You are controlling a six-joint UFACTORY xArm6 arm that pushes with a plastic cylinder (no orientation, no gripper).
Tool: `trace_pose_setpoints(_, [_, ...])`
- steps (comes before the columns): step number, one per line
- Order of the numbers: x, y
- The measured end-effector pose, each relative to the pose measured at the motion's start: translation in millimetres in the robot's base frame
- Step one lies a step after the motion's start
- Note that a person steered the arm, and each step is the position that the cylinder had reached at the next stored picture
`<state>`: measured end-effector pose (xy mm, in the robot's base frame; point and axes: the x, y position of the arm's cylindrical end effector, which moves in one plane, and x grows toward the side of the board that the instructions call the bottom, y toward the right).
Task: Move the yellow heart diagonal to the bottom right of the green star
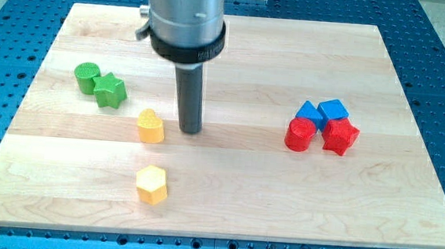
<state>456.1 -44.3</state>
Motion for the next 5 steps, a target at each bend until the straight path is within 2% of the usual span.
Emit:
trace_pose_setpoints(3, [-1, -57])
trace_pose_setpoints(4, [31, -53])
trace_pose_setpoints(5, [1, -68])
